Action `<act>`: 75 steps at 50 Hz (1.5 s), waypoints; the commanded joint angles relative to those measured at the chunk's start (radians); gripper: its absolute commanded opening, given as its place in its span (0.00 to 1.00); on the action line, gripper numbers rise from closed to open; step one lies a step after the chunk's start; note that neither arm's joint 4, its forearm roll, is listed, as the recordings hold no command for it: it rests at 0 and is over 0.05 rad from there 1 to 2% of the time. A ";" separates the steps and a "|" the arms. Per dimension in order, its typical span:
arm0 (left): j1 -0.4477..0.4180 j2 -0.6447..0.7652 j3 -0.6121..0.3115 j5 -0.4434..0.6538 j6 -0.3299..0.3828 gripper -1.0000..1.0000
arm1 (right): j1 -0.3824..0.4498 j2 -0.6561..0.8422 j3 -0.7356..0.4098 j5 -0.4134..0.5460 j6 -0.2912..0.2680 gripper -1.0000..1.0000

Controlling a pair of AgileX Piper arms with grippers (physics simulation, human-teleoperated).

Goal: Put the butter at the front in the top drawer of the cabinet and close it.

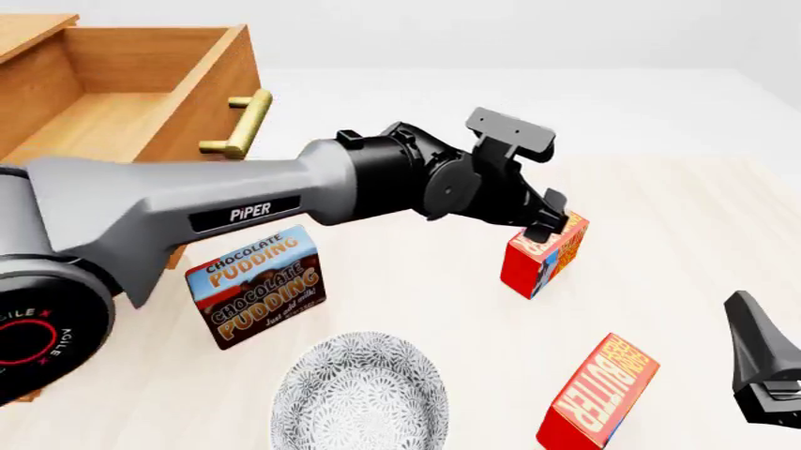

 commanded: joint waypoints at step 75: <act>-0.013 0.313 -0.183 -0.040 -0.064 1.00 | 0.000 -0.002 0.001 0.002 0.000 1.00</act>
